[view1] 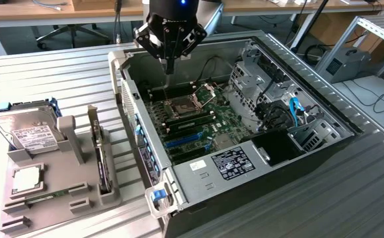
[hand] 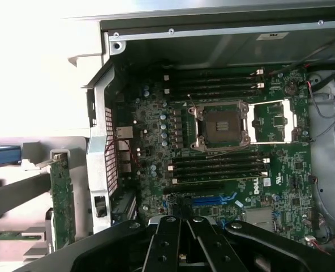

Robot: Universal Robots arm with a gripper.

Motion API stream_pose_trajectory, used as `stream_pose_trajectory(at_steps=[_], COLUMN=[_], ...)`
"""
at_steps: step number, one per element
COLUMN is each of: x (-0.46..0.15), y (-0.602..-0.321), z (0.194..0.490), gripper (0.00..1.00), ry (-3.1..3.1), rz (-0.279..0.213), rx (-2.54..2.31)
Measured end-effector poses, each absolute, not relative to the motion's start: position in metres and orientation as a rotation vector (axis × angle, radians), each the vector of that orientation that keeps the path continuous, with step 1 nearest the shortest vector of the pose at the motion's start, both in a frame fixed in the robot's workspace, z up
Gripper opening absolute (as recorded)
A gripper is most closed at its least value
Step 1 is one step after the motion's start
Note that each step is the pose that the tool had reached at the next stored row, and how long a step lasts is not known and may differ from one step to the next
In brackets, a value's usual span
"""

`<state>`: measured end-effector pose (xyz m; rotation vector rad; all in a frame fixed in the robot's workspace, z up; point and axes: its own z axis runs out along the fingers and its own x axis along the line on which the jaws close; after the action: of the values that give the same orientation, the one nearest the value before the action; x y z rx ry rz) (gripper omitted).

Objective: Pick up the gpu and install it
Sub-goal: 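Reach for the gpu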

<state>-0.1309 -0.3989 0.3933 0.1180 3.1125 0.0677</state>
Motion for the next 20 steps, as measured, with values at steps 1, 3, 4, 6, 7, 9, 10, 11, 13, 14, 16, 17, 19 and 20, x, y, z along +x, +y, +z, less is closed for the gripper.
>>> stream_pose_trajectory(at_steps=[1,3,4,6,7,9,10,11,13,14,16,17,19,20], x=[-0.131,-0.132,-0.133,-0.134,-0.135,-0.136,-0.137,-0.137,-0.14,-0.141,-0.142,-0.142,-0.144,-0.144], y=[-0.399,-0.399,-0.399,-0.399,-0.399,-0.399,-0.399,-0.399,-0.399,-0.399,-0.399,-0.399,-0.399,-0.399], z=[0.393,0.393,0.393,0.393,0.393,0.393,0.393,0.393,0.393,0.393,0.393,0.393,0.393,0.393], gripper=[0.11,0.11,0.11,0.11,0.11,0.11,0.11,0.11,0.11,0.11,0.11,0.11,0.11,0.11], ry=[3.112,3.113,3.112,3.112,3.113,3.112,3.112,3.112,3.113,3.112,3.112,3.113,3.112,3.112], rz=[0.068,0.068,0.068,0.068,0.068,0.068,0.068,0.068,0.068,0.068,0.068,0.067,0.068,0.068], rx=[0.118,0.118,0.118,0.118,0.118,0.118,0.118,0.118,0.118,0.118,0.118,0.118,0.118,0.118])
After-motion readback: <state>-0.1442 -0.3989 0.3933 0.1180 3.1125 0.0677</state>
